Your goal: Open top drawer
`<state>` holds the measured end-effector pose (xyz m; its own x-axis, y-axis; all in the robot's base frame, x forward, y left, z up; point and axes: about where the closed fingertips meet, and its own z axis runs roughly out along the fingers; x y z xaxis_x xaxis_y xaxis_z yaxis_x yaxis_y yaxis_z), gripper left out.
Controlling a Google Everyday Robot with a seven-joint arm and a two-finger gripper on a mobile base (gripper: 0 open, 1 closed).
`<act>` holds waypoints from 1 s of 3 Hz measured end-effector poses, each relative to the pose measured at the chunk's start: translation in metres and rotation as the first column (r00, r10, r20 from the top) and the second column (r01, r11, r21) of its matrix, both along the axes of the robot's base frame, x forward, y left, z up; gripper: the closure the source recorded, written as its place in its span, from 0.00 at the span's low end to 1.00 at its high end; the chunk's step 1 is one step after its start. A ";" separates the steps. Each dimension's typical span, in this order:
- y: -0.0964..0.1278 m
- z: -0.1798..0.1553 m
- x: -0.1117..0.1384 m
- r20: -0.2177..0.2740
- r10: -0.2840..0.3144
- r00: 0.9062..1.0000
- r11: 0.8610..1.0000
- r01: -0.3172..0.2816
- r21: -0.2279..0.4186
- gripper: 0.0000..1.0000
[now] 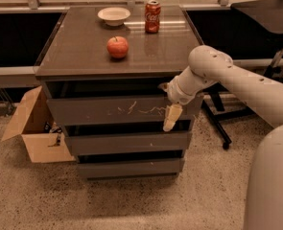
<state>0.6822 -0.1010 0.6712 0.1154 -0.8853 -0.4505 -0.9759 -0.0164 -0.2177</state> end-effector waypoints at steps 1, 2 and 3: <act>0.007 -0.011 0.009 -0.010 0.005 1.000 1.000 -0.004 0.003 0.16; 0.013 -0.020 0.009 -0.026 0.016 1.000 1.000 -0.016 0.018 0.40; 0.018 -0.011 -0.004 -0.008 0.039 0.999 0.996 -0.038 0.081 0.63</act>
Offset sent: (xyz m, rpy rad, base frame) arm 0.0100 0.0166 -0.0258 0.0350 0.0364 0.0228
